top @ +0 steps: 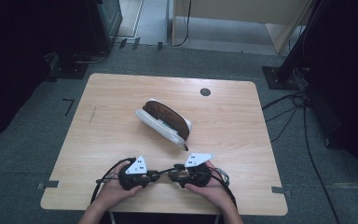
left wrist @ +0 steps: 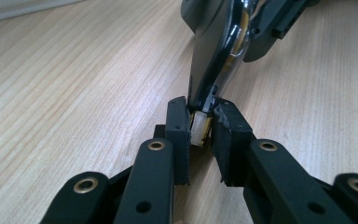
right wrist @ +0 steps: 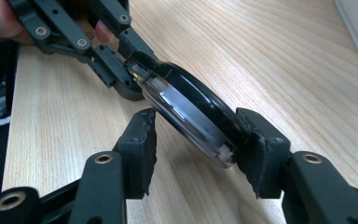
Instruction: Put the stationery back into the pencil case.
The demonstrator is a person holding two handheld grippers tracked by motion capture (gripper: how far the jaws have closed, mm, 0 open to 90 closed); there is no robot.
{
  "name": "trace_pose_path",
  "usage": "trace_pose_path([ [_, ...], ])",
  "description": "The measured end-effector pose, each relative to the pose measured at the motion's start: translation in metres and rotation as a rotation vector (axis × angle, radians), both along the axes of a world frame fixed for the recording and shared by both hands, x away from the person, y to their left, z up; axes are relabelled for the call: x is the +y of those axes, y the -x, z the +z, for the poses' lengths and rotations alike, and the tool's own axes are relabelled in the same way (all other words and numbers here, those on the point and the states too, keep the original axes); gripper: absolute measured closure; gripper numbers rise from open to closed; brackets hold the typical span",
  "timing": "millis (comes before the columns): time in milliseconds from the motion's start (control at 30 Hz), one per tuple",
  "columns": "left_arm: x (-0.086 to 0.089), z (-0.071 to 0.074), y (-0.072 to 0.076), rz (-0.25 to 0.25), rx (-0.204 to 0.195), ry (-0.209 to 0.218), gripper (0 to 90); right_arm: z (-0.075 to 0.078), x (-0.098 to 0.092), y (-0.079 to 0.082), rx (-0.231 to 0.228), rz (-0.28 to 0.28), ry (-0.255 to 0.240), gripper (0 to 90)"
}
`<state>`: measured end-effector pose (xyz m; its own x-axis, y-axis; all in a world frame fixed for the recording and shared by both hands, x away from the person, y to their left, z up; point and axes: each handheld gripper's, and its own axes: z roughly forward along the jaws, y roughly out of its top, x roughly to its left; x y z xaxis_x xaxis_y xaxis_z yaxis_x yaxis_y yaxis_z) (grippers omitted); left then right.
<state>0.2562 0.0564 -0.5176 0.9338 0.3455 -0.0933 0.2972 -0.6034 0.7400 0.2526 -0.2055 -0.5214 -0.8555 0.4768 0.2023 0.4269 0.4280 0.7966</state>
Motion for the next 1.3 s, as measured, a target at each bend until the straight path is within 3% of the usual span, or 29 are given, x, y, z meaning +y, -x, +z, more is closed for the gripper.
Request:
trace_pose_path([
  [200,0.0018,0.0002,-0.0026,0.046,0.011,0.005,71.3,0.0005,-0.0023,0.0041,-0.030,0.022,0.005,63.5],
  [367,0.0016,0.0002,-0.0020,0.071,-0.018,-0.008,63.9,0.0012,-0.0014,0.0078,-0.027,0.065,0.006,72.2],
  [633,0.0005,0.0001,-0.0005,0.074,-0.030,-0.013,54.9,0.0017,0.0037,0.0109,-0.041,0.087,0.013,74.1],
  [767,0.0006,0.0002,0.0011,0.054,-0.037,-0.017,56.8,0.0005,0.0030,0.0107,-0.019,0.090,0.012,73.4],
  [933,0.0011,0.0002,0.0019,-0.003,-0.009,-0.001,69.1,0.0005,-0.0024,0.0088,-0.028,0.067,0.018,66.5],
  [1167,-0.0002,-0.0001,0.0038,-0.074,0.022,0.009,78.3,0.0011,-0.0042,0.0090,-0.076,0.075,0.036,57.1],
  [1300,0.0005,-0.0001,0.0033,-0.092,0.041,0.013,79.7,0.0017,-0.0049,0.0100,-0.128,0.084,0.036,49.4],
])
